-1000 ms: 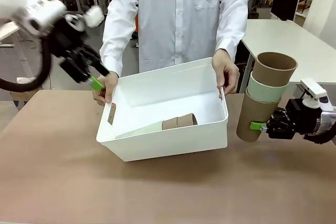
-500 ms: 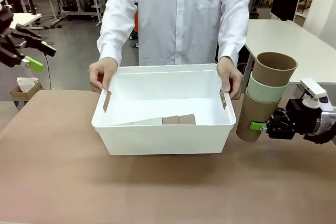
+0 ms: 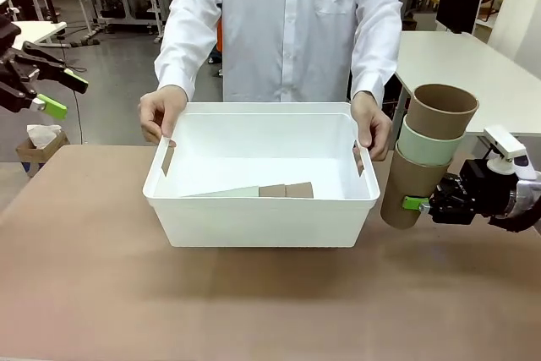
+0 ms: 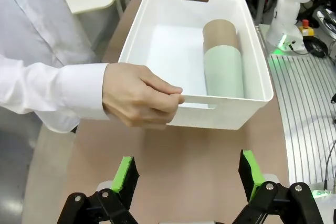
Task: Stack the cups and store them in the basket.
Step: Place the stack of Reusable plastic cups into the Pantry Basket.
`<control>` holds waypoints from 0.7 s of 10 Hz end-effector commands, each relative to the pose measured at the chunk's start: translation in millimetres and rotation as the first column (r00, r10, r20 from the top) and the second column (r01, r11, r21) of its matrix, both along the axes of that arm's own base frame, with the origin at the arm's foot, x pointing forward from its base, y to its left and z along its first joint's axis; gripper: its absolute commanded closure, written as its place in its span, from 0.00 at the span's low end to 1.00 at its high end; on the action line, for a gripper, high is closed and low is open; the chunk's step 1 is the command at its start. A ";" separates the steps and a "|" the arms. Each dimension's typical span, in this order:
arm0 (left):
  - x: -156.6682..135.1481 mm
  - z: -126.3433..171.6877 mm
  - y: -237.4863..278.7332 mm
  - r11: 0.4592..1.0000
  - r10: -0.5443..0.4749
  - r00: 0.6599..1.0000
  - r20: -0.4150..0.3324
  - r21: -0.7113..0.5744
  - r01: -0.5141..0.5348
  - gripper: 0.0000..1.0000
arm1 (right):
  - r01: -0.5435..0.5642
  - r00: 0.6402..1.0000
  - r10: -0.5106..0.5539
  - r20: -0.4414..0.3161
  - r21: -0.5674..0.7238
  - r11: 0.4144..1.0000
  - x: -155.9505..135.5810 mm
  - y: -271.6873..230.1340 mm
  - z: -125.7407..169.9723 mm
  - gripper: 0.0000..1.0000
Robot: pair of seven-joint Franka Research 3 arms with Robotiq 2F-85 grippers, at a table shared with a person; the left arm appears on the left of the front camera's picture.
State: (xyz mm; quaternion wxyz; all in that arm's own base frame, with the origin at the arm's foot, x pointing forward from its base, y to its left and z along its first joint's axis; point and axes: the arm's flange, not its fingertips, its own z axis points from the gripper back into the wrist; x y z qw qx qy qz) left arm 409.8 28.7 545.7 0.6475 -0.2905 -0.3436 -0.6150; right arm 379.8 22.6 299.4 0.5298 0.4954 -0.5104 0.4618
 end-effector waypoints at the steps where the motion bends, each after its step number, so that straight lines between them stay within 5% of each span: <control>1: 0.8 3.3 0.7 1.000 0.012 1.000 -0.009 0.006 -0.012 0.00 | 0.001 1.000 -0.001 0.012 0.001 1.000 0.8 0.4 4.9 0.15; 7: 0.8 3.3 0.7 1.000 0.012 1.000 -0.009 0.006 -0.012 0.00 | 0.001 1.000 -0.001 0.012 0.001 1.000 0.8 0.4 4.9 0.15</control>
